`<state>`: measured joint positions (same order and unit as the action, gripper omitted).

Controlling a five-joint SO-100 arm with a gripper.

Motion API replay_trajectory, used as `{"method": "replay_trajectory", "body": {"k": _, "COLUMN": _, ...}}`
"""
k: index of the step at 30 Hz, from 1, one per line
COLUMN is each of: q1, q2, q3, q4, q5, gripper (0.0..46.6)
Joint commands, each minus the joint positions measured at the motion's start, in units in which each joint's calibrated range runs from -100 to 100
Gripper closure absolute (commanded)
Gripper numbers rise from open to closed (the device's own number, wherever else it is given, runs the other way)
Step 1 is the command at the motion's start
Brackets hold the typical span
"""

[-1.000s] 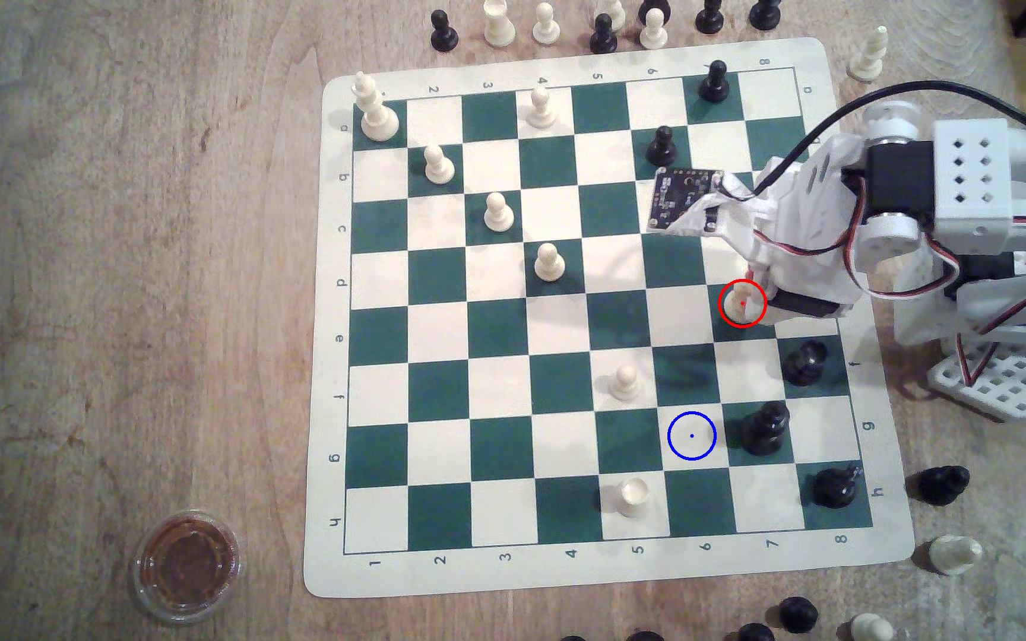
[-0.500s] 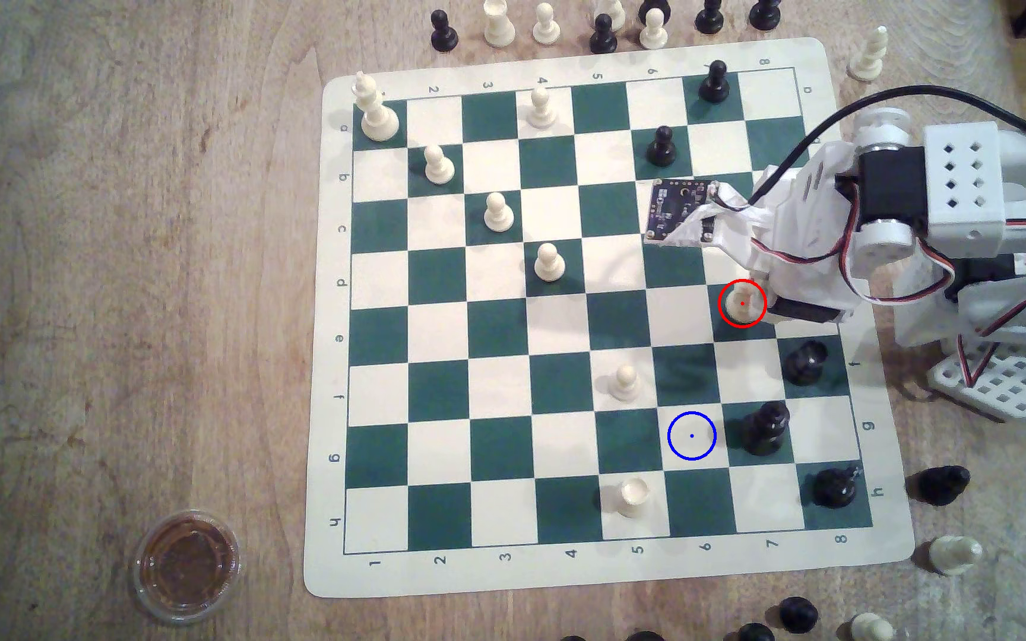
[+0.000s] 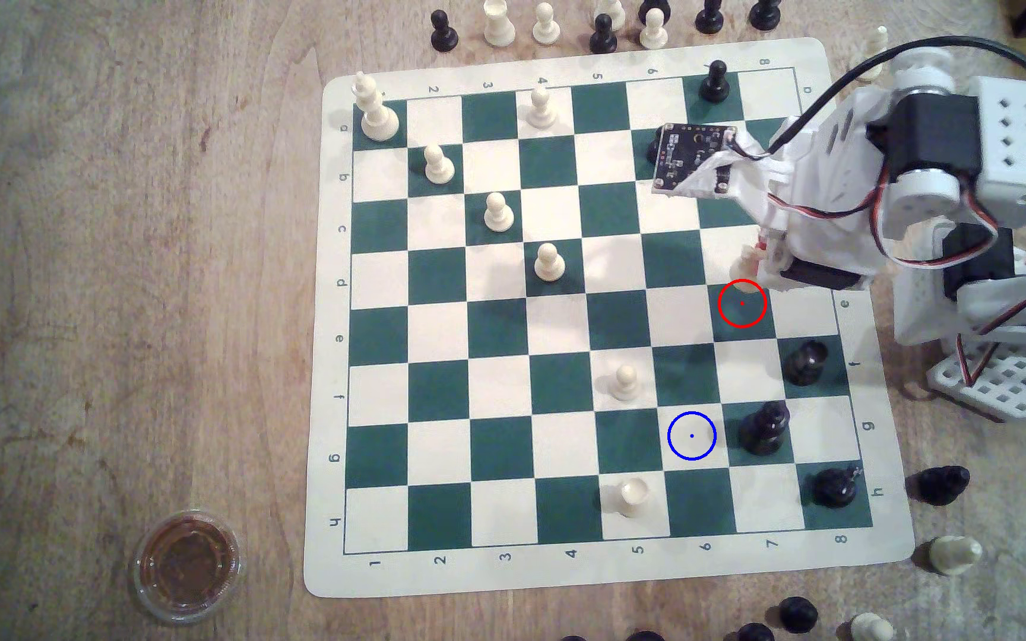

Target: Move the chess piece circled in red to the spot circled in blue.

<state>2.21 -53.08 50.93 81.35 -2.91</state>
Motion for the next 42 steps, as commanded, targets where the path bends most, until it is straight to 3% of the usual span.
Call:
{"method": "replay_trajectory", "body": {"k": 1, "q1": -2.96, "q2": 3.42, "q3": -13.66, "q4": 2.76, "q5": -0.44, "gripper": 45.2}}
{"method": "replay_trajectory", "body": {"k": 7, "q1": -9.13, "q2": 11.48, "q3": -22.82, "q4": 2.59, "q5": -1.81, "gripper": 45.2}}
{"method": "replay_trajectory", "body": {"k": 19, "q1": -23.14, "q2": 22.52, "q3": -19.56, "q4": -8.95, "q5": -5.47, "gripper": 45.2}}
{"method": "replay_trajectory", "body": {"k": 42, "q1": -25.64, "q2": 33.21, "q3": -9.13, "q4": -21.57, "q5": -6.15, "gripper": 45.1}}
